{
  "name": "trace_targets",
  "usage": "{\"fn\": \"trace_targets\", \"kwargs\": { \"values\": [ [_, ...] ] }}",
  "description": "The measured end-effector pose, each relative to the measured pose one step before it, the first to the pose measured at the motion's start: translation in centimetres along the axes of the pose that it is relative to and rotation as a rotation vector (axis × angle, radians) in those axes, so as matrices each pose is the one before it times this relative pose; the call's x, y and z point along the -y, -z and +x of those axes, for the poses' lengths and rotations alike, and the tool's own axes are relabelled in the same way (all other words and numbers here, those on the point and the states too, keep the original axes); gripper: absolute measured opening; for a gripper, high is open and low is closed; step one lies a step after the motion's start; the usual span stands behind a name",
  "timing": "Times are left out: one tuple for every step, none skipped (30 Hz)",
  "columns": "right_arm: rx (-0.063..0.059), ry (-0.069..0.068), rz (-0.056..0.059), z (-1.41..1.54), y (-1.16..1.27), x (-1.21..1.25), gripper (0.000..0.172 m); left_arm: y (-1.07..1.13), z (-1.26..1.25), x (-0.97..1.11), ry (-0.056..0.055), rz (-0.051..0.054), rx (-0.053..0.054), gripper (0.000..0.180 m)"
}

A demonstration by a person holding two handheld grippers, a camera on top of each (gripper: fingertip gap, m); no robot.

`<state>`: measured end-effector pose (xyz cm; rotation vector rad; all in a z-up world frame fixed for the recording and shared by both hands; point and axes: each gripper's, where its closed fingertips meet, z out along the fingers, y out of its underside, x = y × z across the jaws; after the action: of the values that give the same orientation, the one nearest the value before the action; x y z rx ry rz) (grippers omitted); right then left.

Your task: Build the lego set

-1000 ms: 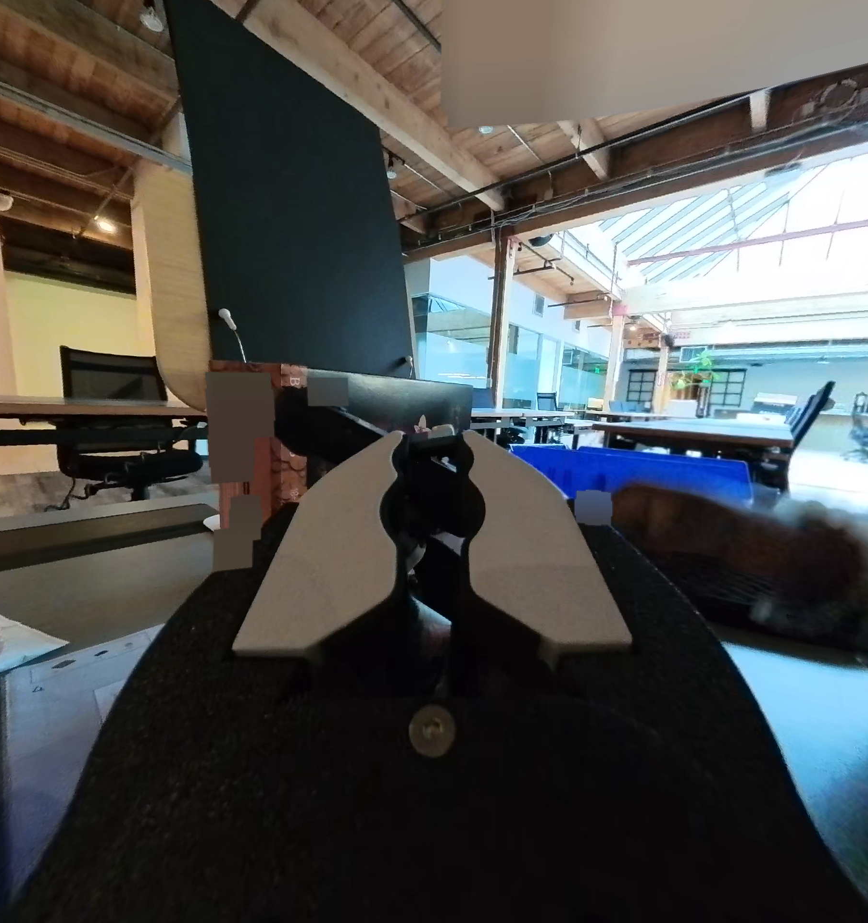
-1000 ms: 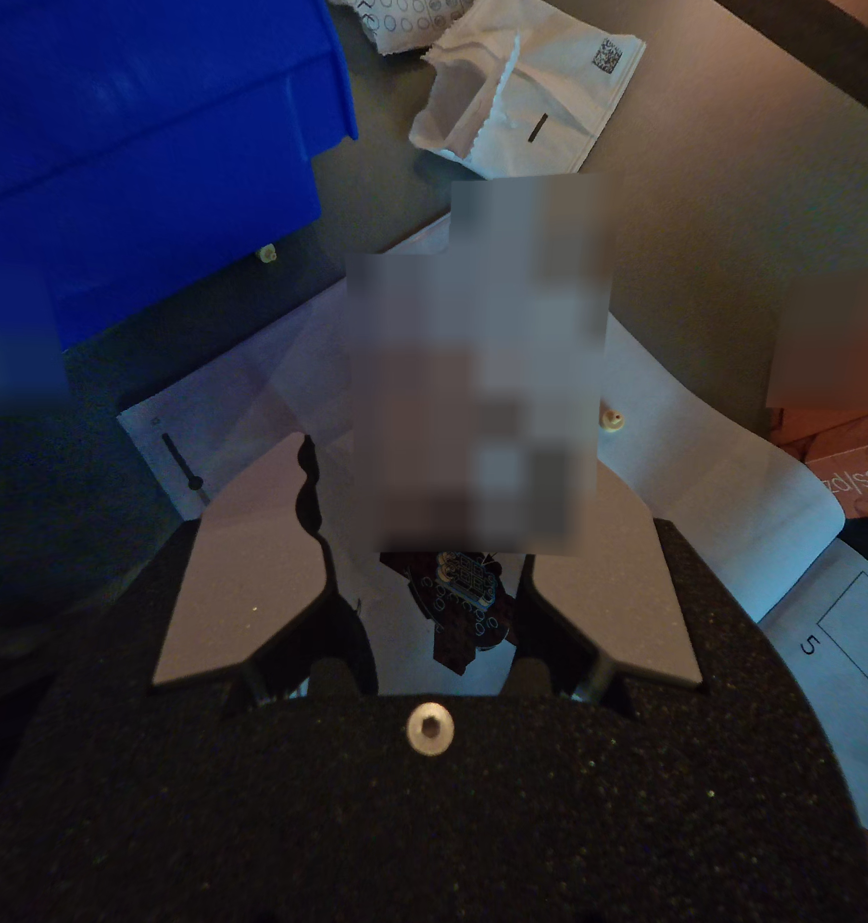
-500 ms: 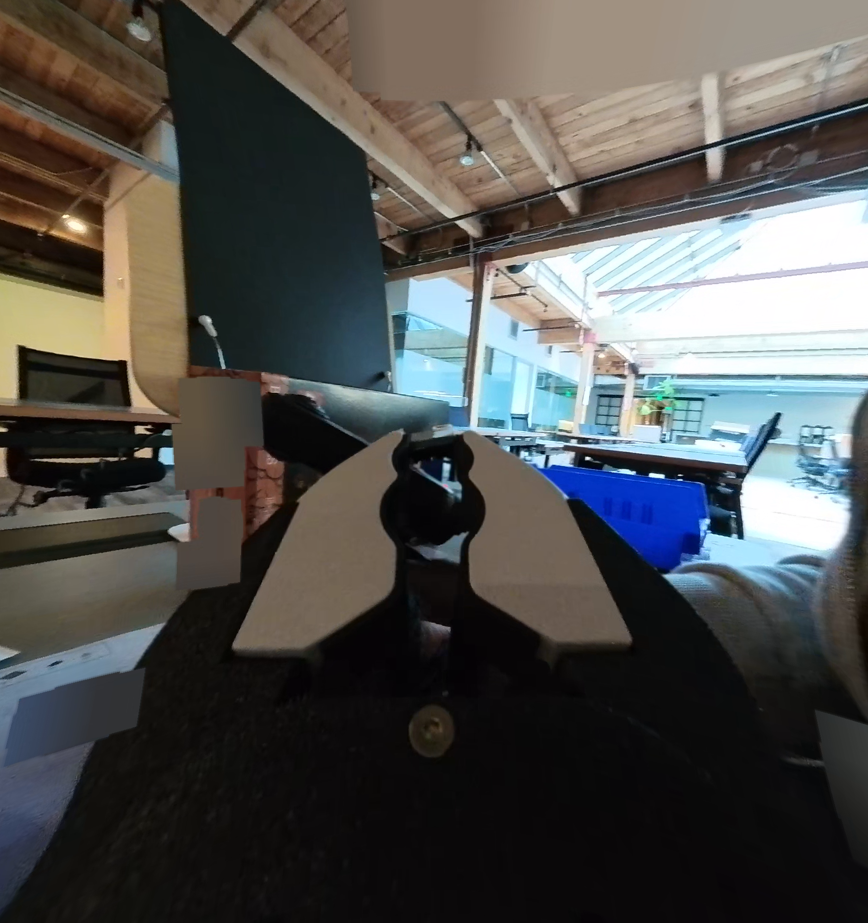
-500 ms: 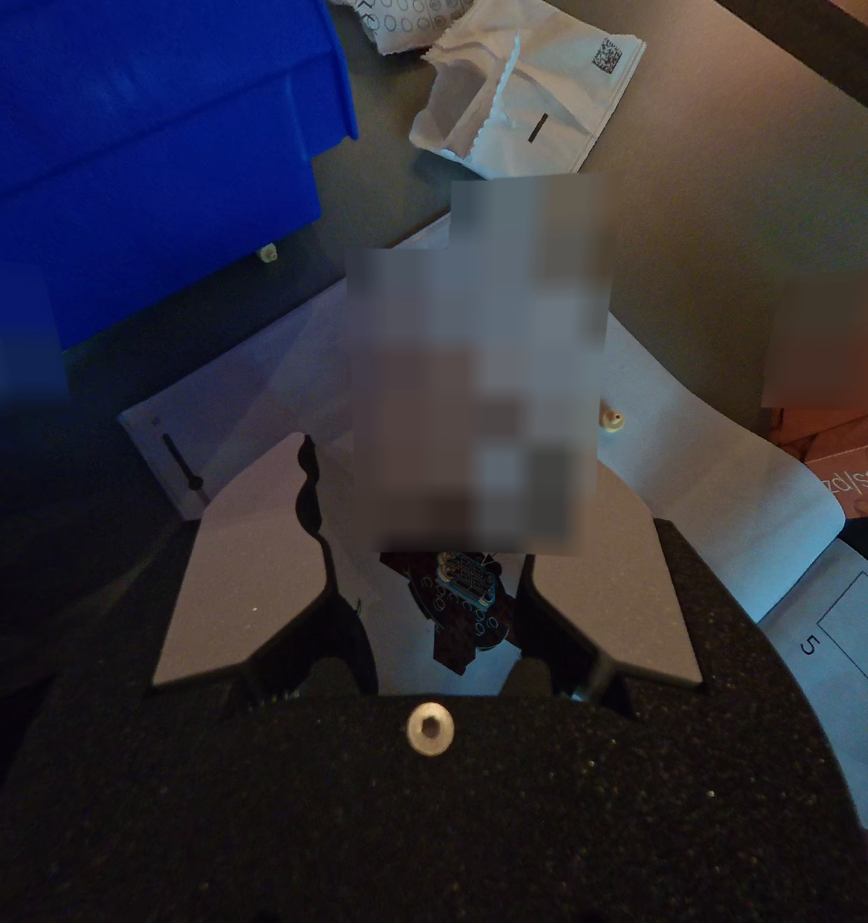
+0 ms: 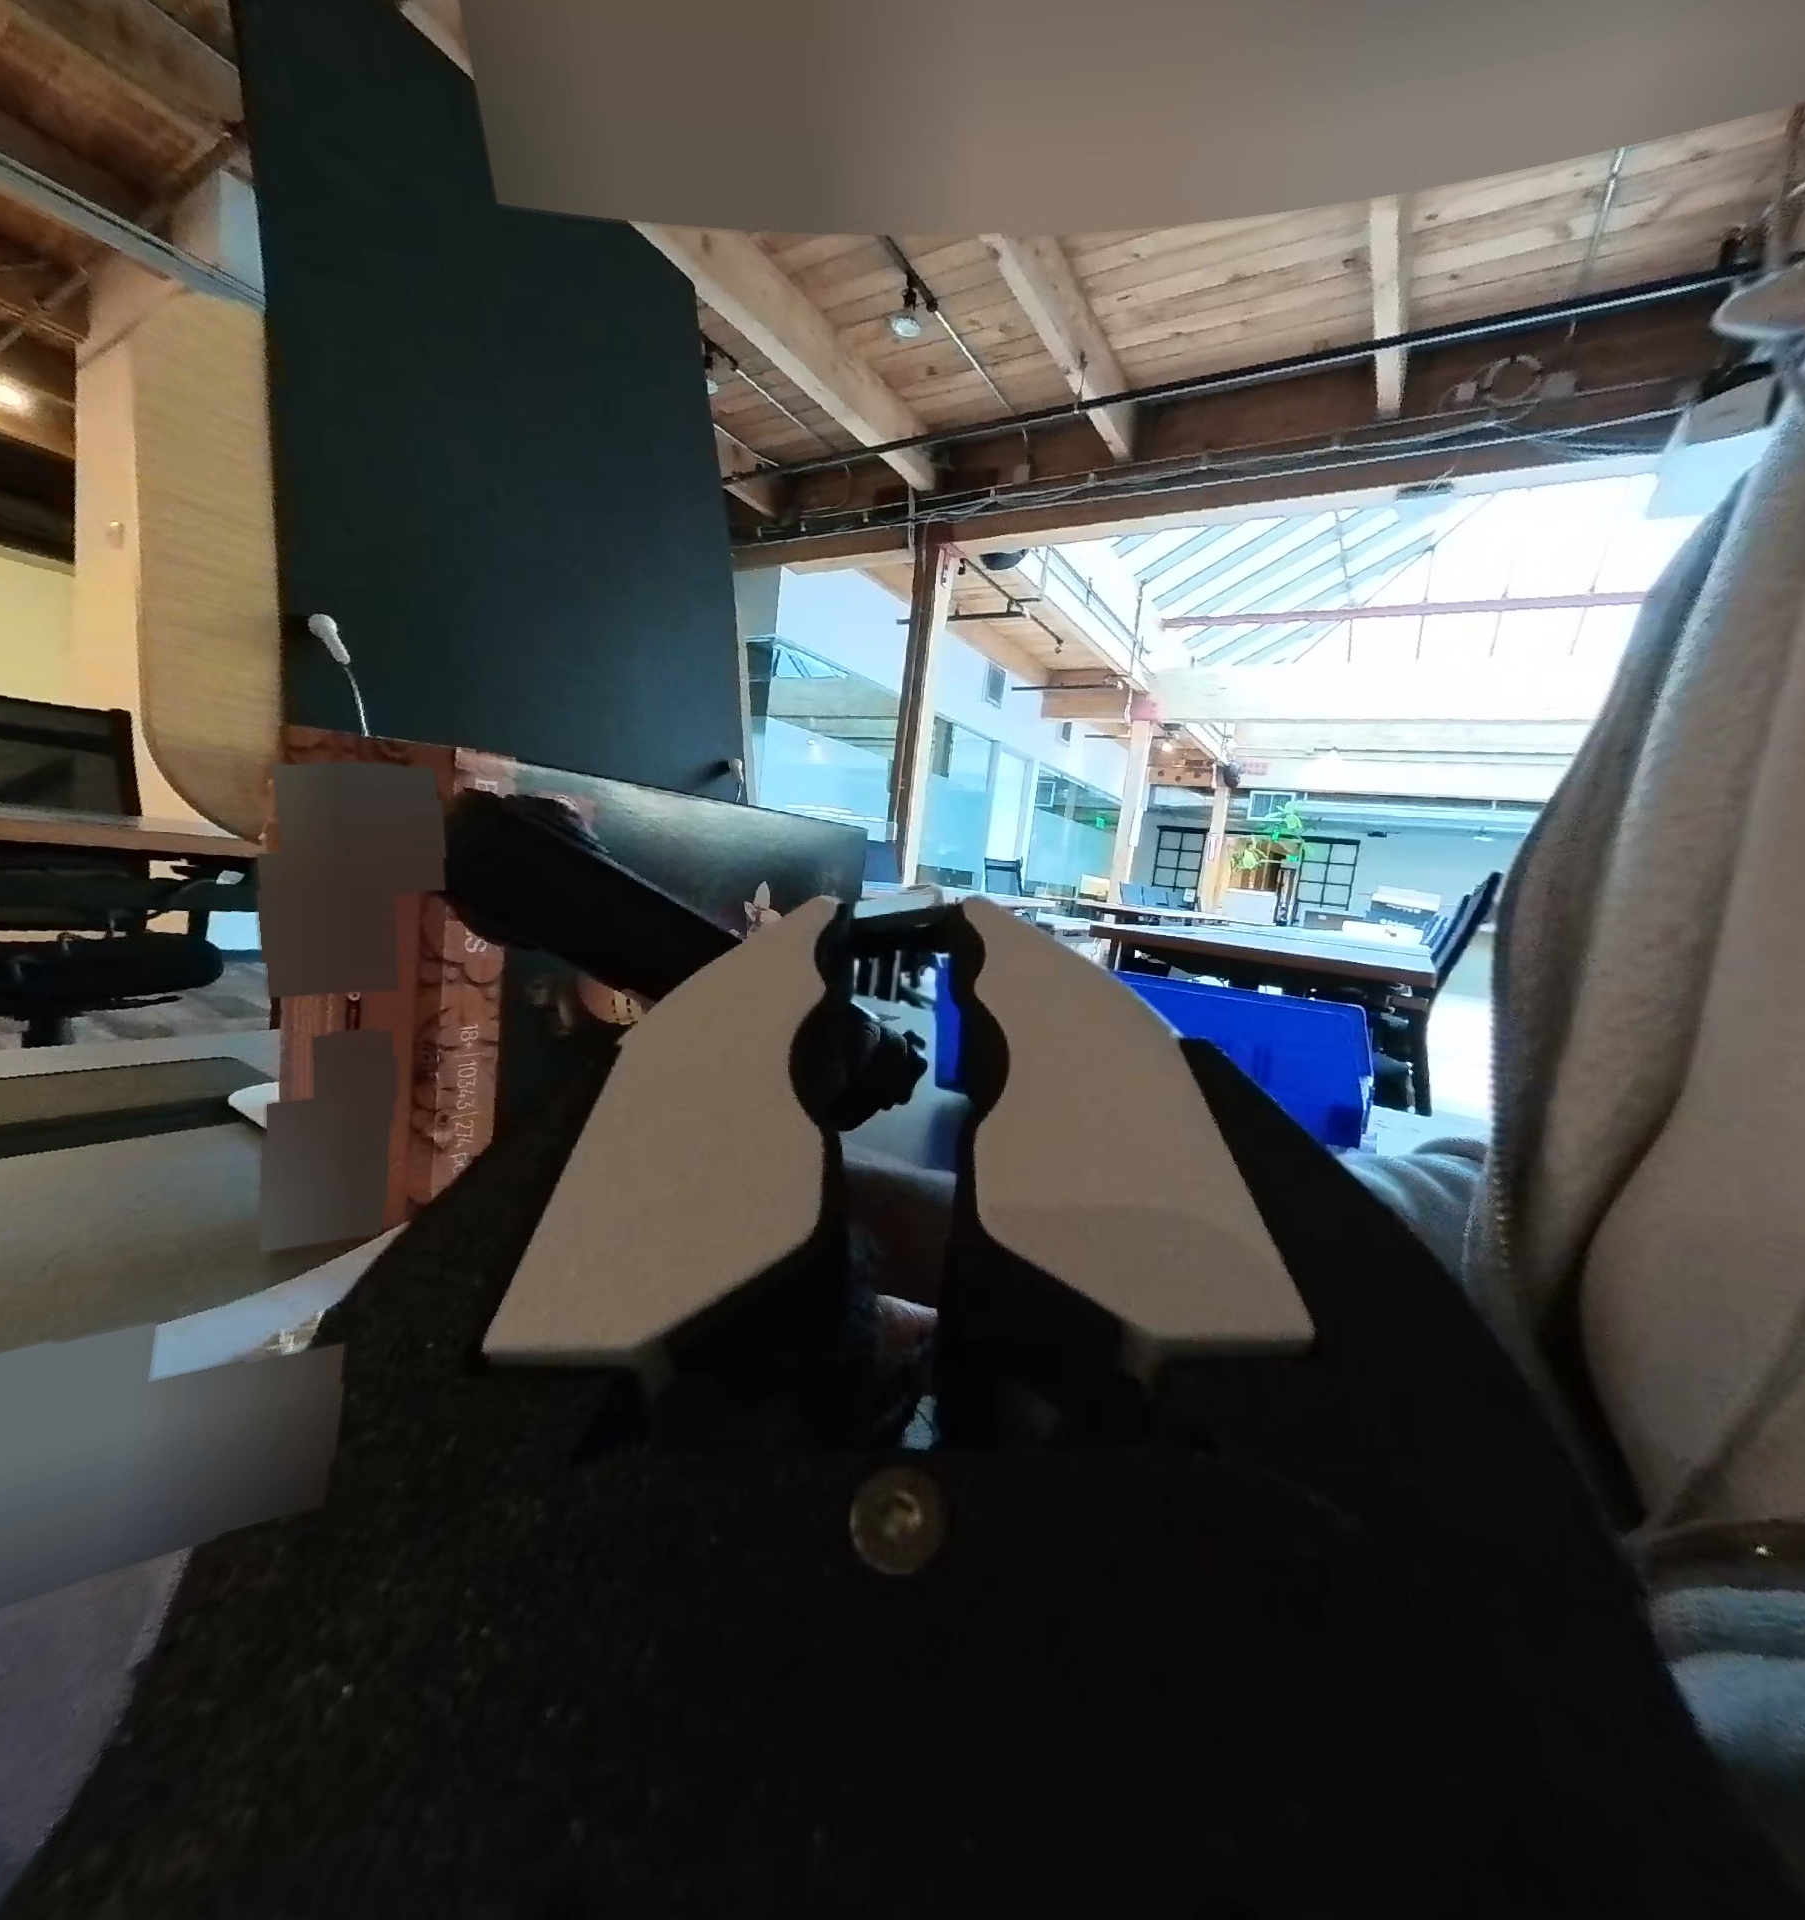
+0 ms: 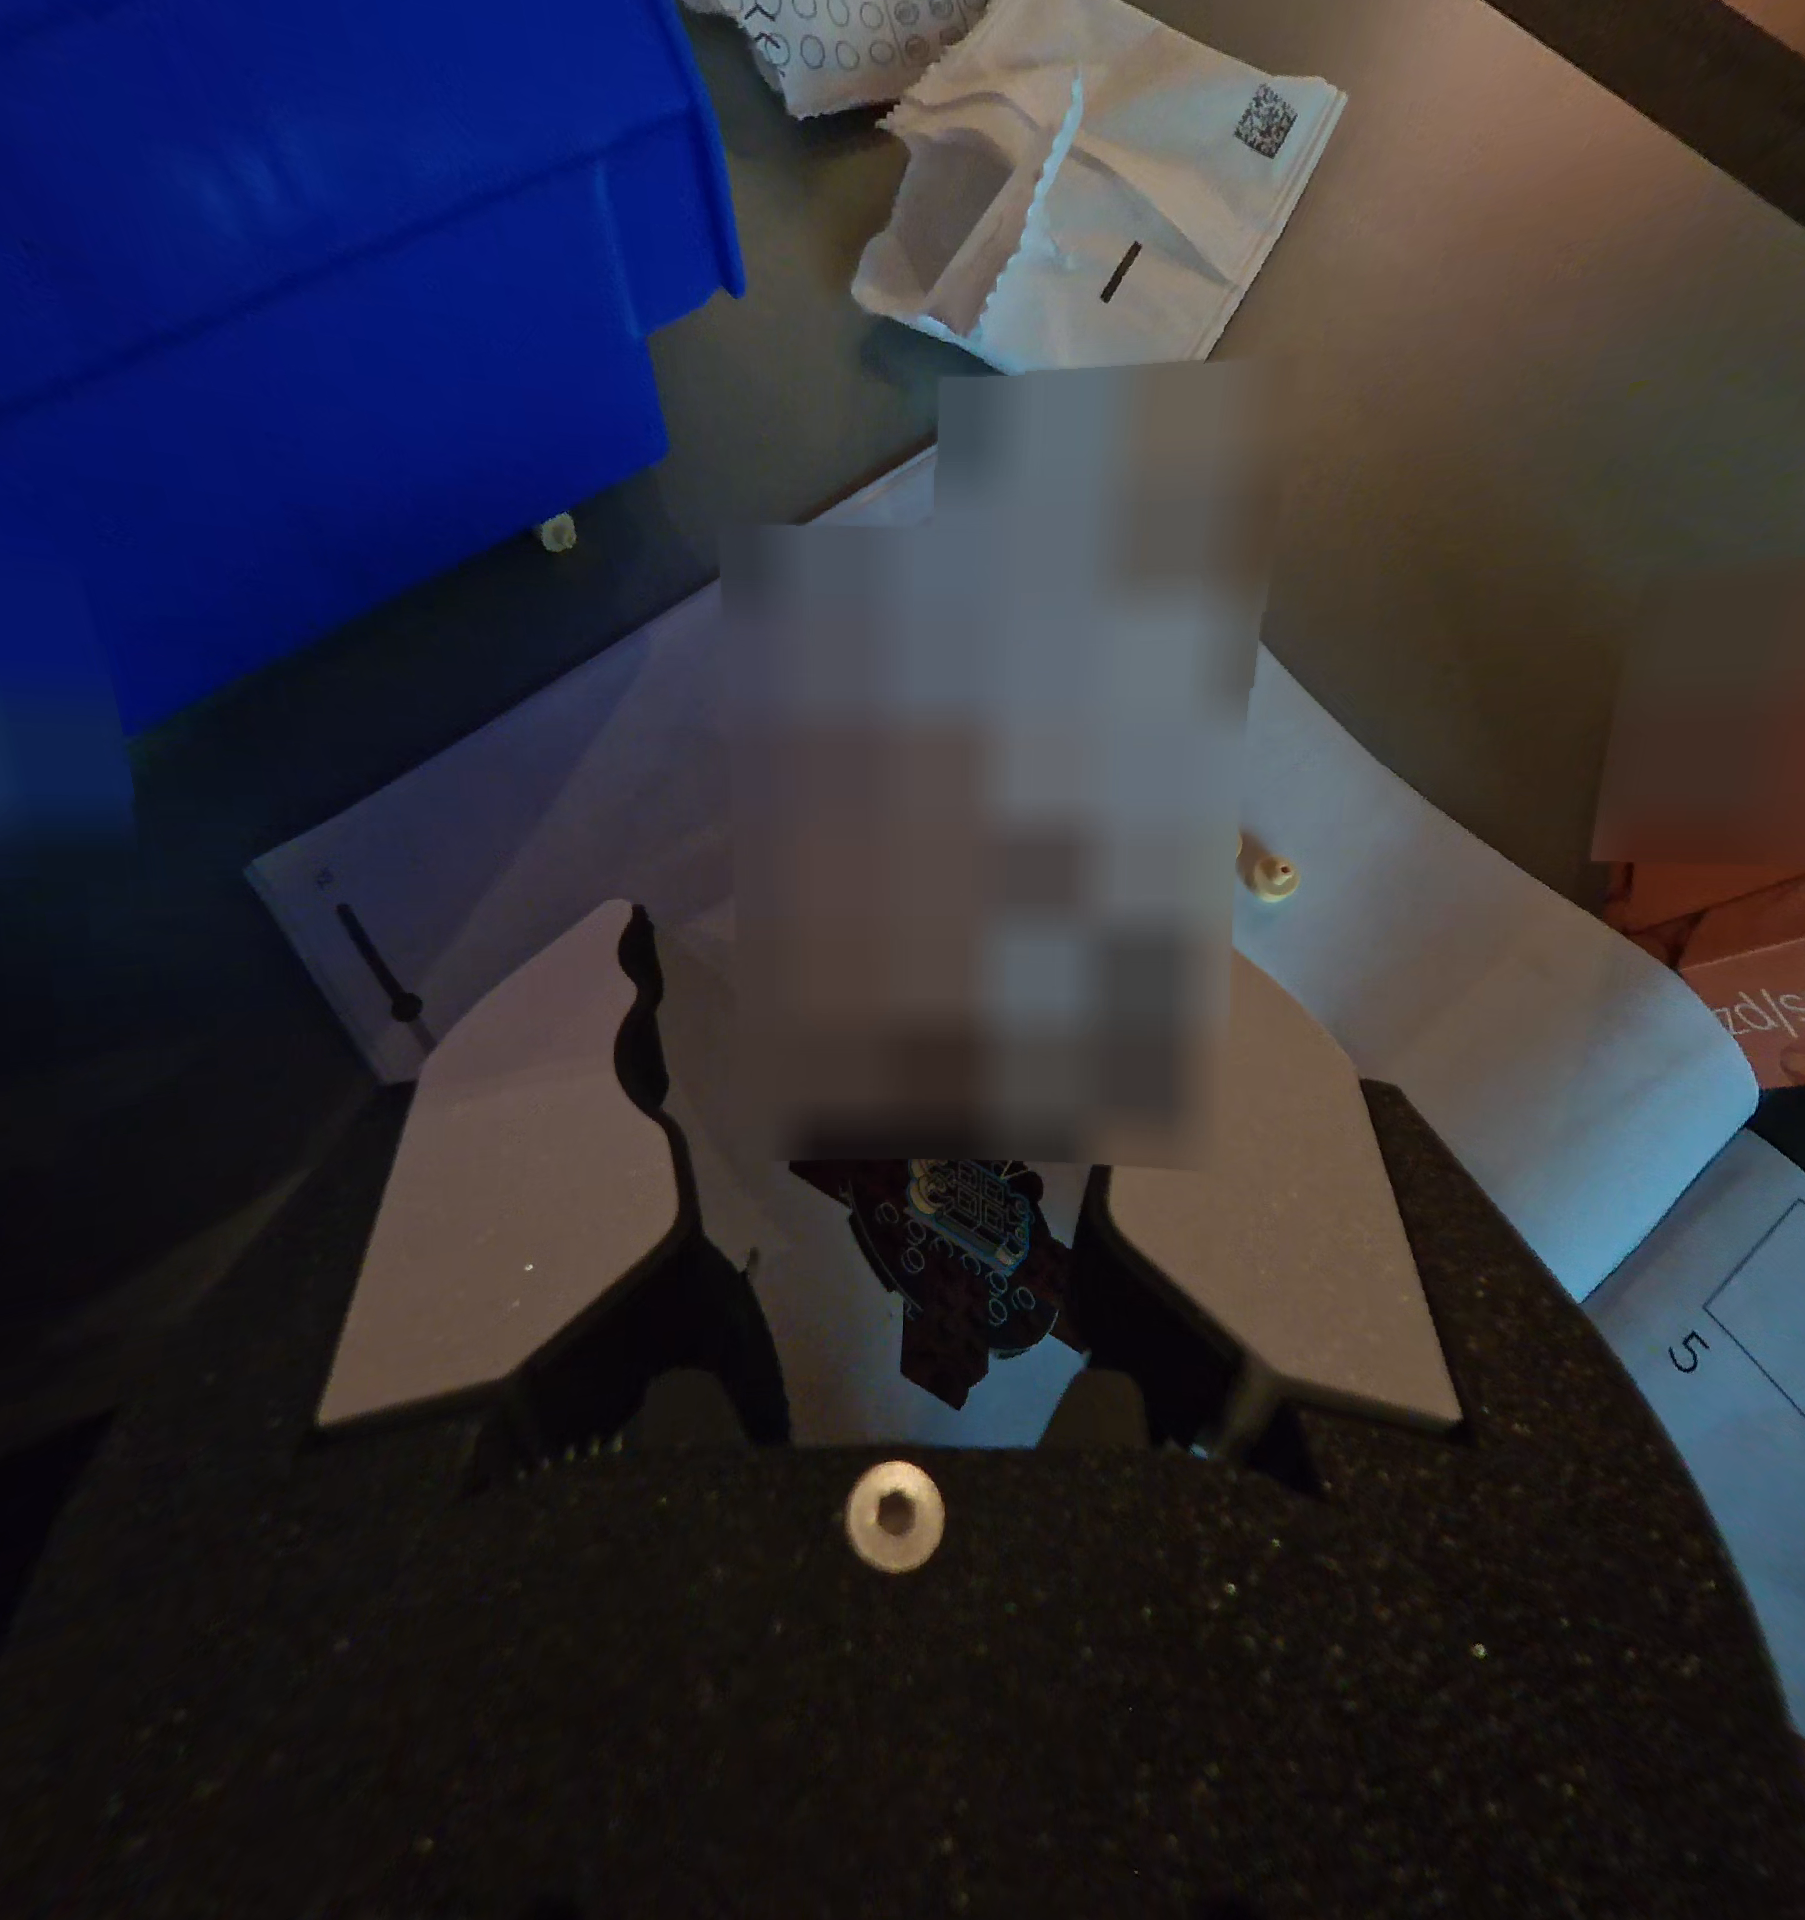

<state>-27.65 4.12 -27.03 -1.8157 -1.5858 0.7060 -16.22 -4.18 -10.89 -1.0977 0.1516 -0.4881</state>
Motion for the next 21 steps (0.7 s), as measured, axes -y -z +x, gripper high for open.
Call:
{"fn": "trace_targets", "kwargs": {
  "values": [
    [0.0000, 0.0000, 0.0002, 0.000, -0.001, 0.003, 0.084, 0.009, -0.010, 0.030, 0.0036, 0.0031, -0.0010, 0.016],
    [-0.0003, 0.0001, -0.0002, -0.006, 0.002, -0.003, 0.084, 0.012, 0.004, 0.015, 0.0025, 0.0022, -0.0019, 0.016],
    [0.0002, 0.0001, -0.0004, 0.007, -0.006, 0.002, 0.084, 0.008, 0.011, 0.004, 0.0020, 0.0012, -0.0013, 0.016],
    [0.0037, 0.0029, 0.0017, -0.015, 0.015, 0.025, 0.083, -0.014, 0.009, -0.003, 0.0014, 0.0008, -0.0014, 0.016],
    [0.0111, 0.0075, 0.0146, -0.125, 0.145, 0.158, 0.069, -0.020, 0.017, 0.000, 0.0005, 0.0005, -0.0017, 0.016],
    [0.0228, 0.0113, 0.0357, -0.354, 0.328, 0.397, 0.045, -0.021, 0.013, -0.026, 0.0002, -0.0009, -0.0013, 0.016],
    [0.0141, 0.0216, 0.0657, -0.331, 0.525, 0.823, 0.042, -0.004, 0.022, -0.021, -0.0002, -0.0011, -0.0015, 0.016],
    [0.0025, 0.0340, 0.0785, -0.217, 0.704, 1.081, 0.037, 0.011, 0.040, 0.016, -0.0010, 0.0013, -0.0030, 0.016],
    [-0.0047, 0.0340, 0.0821, -0.104, 0.799, 1.296, 0.033, 0.020, 0.124, 0.064, -0.0033, 0.0043, -0.0069, 0.016],
    [0.0139, 0.0366, 0.0803, -0.239, 0.784, 1.387, 0.033, -0.001, 0.187, 0.071, -0.0063, 0.0045, -0.0095, 0.016],
    [0.0289, 0.0239, 0.0729, -0.302, 0.633, 1.365, 0.029, -0.043, 0.123, -0.078, -0.0070, -0.0051, -0.0039, 0.017],
    [0.0306, -0.0036, 0.0598, -0.165, 0.502, 1.301, 0.016, -0.068, 0.140, -0.114, -0.0069, -0.0079, -0.0059, 0.016],
    [0.0291, -0.0335, 0.0436, 0.004, 0.394, 1.087, 0.005, -0.084, 0.166, -0.085, -0.0070, -0.0071, -0.0078, 0.017],
    [0.0421, -0.0429, 0.0292, -0.114, 0.265, 0.829, 0.000, -0.061, 0.152, -0.061, -0.0052, -0.0053, -0.0073, 0.017],
    [0.0457, -0.0261, 0.0245, -0.147, 0.125, 0.694, 0.000, -0.048, 0.157, -0.002, -0.0033, -0.0002, -0.0077, 0.017],
    [0.0297, -0.0012, 0.0200, 0.045, 0.017, 0.534, 0.000, -0.007, 0.183, 0.023, -0.0030, 0.0020, -0.0085, 0.017],
    [0.0115, 0.0233, 0.0073, 0.230, -0.071, 0.348, 0.000, -0.017, 0.197, 0.039, -0.0032, 0.0026, -0.0096, 0.017],
    [0.0197, 0.0481, -0.0081, 0.033, -0.214, 0.111, 0.000, -0.009, 0.205, 0.031, -0.0042, 0.0019, -0.0097, 0.017],
    [0.0159, 0.0319, -0.0412, 0.023, -0.388, -0.437, 0.000, -0.024, 0.250, 0.017, -0.0064, 0.0002, -0.0117, 0.016],
    [0.0466, -0.0056, -0.0700, -0.381, -0.667, -0.917, 0.016, -0.051, 0.279, -0.021, -0.0081, -0.0020, -0.0141, 0.017],
    [0.0742, -0.0433, -0.0852, -0.679, -0.961, -1.179, 0.042, -0.046, 0.266, -0.016, -0.0086, -0.0027, -0.0130, 0.017]
  ]
}}
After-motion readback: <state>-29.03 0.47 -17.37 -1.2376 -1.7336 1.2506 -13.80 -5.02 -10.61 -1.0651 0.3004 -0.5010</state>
